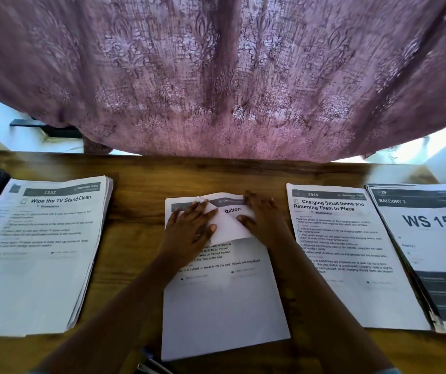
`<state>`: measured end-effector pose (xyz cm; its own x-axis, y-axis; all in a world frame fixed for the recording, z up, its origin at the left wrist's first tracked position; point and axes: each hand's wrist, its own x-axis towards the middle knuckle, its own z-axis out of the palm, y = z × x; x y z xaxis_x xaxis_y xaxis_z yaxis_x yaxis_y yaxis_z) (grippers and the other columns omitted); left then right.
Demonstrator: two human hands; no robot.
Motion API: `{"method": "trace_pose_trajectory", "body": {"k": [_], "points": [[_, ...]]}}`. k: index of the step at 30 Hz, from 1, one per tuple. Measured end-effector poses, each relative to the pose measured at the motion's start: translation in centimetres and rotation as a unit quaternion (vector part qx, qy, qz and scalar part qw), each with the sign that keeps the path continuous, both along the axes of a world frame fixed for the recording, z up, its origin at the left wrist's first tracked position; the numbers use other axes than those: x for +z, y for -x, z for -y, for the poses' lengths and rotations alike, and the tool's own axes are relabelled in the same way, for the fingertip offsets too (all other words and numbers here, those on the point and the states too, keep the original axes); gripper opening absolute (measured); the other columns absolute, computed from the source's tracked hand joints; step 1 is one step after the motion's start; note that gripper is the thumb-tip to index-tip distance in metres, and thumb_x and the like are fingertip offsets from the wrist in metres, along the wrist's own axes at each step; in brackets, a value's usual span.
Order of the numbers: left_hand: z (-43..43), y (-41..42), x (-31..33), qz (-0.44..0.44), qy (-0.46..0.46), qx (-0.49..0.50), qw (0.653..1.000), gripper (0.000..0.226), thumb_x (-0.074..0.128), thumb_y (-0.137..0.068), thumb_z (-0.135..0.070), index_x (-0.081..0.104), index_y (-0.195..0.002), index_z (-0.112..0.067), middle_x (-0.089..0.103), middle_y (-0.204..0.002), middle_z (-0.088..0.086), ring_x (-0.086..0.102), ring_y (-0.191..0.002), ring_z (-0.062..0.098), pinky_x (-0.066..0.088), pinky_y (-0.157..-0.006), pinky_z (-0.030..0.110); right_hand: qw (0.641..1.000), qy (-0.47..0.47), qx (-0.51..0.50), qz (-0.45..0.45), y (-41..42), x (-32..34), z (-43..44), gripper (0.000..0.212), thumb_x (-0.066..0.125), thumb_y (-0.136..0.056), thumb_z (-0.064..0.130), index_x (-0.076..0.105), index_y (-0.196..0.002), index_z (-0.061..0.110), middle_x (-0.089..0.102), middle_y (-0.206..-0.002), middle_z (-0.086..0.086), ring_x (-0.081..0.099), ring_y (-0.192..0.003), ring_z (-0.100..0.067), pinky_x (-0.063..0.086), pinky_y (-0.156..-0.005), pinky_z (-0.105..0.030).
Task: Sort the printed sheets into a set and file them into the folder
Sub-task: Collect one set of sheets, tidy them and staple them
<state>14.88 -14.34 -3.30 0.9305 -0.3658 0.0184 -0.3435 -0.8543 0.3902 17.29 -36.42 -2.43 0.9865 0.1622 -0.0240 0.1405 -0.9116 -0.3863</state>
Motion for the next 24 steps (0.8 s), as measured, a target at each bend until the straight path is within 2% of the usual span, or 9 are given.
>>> {"method": "trace_pose_trajectory", "body": {"k": [3, 5, 7, 10, 12, 14, 17, 21, 24], "points": [[-0.1, -0.1, -0.1, 0.002, 0.012, 0.002, 1.000, 0.089, -0.010, -0.080, -0.077, 0.031, -0.147, -0.036, 0.016, -0.159, -0.010, 0.013, -0.147, 0.010, 0.007, -0.119, 0.043, 0.998, -0.057, 0.002, 0.030, 0.6, 0.6, -0.4, 0.064, 0.064, -0.087, 0.032, 0.037, -0.142, 0.015, 0.058, -0.130, -0.008, 0.054, -0.119, -0.028, 0.038, -0.103, -0.038], [-0.1, -0.1, -0.3, 0.003, 0.021, 0.002, 1.000, 0.087, -0.008, -0.081, -0.077, 0.032, -0.147, -0.036, 0.018, -0.159, -0.009, 0.016, -0.146, 0.011, 0.007, -0.118, 0.042, 0.976, -0.204, -0.072, 0.017, 1.3, 1.3, -0.9, 0.066, 0.071, -0.083, 0.029, 0.040, -0.139, 0.018, 0.061, -0.125, -0.003, 0.058, -0.109, -0.020, 0.047, -0.094, -0.034], [-0.1, -0.1, -0.3, 0.003, 0.026, 0.001, 1.000, 0.085, -0.007, -0.082, -0.076, 0.032, -0.147, -0.036, 0.018, -0.159, -0.009, 0.016, -0.146, 0.010, 0.007, -0.118, 0.041, 0.914, -0.365, -0.179, 0.002, 2.3, 2.3, -2.0, 0.070, 0.075, -0.081, 0.028, 0.038, -0.139, 0.019, 0.053, -0.129, 0.004, 0.053, -0.111, -0.011, 0.043, -0.097, -0.031], [0.0, 0.1, -0.2, 0.011, 0.066, 0.008, 0.998, 0.071, 0.004, -0.090, -0.067, 0.026, -0.149, -0.035, 0.018, -0.159, -0.010, 0.022, -0.145, 0.010, 0.011, -0.119, 0.042, 0.838, -0.465, -0.285, 0.012, 3.2, 2.9, -2.8, 0.081, 0.076, -0.079, 0.027, 0.029, -0.145, 0.020, 0.040, -0.145, 0.001, 0.042, -0.127, -0.015, 0.035, -0.106, -0.035], [0.1, 0.5, 0.0, 0.013, 0.145, 0.017, 0.989, 0.059, 0.013, -0.097, -0.058, 0.016, -0.152, -0.037, 0.018, -0.159, -0.011, 0.028, -0.141, 0.009, 0.021, -0.118, 0.043, 0.843, -0.466, -0.267, -0.025, 4.1, 3.4, -2.9, 0.088, 0.075, -0.079, 0.035, 0.022, -0.149, 0.025, 0.038, -0.149, 0.001, 0.041, -0.132, -0.019, 0.032, -0.111, -0.041], [-0.1, 0.7, 0.2, 0.012, 0.229, 0.021, 0.973, 0.059, 0.020, -0.098, -0.056, 0.009, -0.153, -0.036, 0.024, -0.157, -0.011, 0.036, -0.134, 0.006, 0.035, -0.109, 0.035, 0.873, -0.453, -0.165, -0.077, 4.9, 3.6, -2.6, 0.073, 0.076, -0.077, 0.042, 0.037, -0.138, 0.033, 0.058, -0.128, 0.008, 0.059, -0.113, -0.014, 0.047, -0.099, -0.042], [-0.4, 1.1, 0.8, 0.015, 0.298, 0.019, 0.954, 0.074, 0.015, -0.093, -0.069, 0.008, -0.154, -0.028, 0.037, -0.143, -0.021, 0.045, -0.121, -0.007, 0.041, -0.091, 0.013, 0.944, -0.311, 0.007, -0.107, 6.0, 3.6, -1.7, 0.061, 0.076, -0.076, 0.042, 0.048, -0.129, 0.031, 0.062, -0.113, 0.013, 0.062, -0.095, -0.003, 0.052, -0.077, -0.019], [0.0, 0.9, 1.4, -0.022, 0.294, 0.045, 0.954, 0.080, 0.029, -0.089, -0.073, 0.008, -0.153, -0.031, 0.052, -0.123, -0.024, 0.059, -0.099, -0.008, 0.051, -0.072, 0.012, 0.919, -0.358, -0.131, -0.098, 6.1, 2.7, -1.0, 0.037, 0.068, -0.086, 0.031, 0.057, -0.120, 0.020, 0.067, -0.107, 0.005, 0.067, -0.087, -0.012, 0.054, -0.065, -0.020], [0.2, 0.5, 1.2, -0.036, 0.242, 0.054, 0.968, 0.078, 0.053, -0.090, -0.055, 0.013, -0.153, -0.031, 0.045, -0.136, -0.017, 0.054, -0.107, -0.007, 0.051, -0.086, 0.017, 0.926, -0.310, -0.168, -0.137, 4.6, 2.1, -0.4, 0.026, 0.058, -0.093, 0.023, 0.056, -0.117, 0.014, 0.067, -0.110, -0.003, 0.067, -0.088, -0.018, 0.056, -0.074, -0.032]]}}
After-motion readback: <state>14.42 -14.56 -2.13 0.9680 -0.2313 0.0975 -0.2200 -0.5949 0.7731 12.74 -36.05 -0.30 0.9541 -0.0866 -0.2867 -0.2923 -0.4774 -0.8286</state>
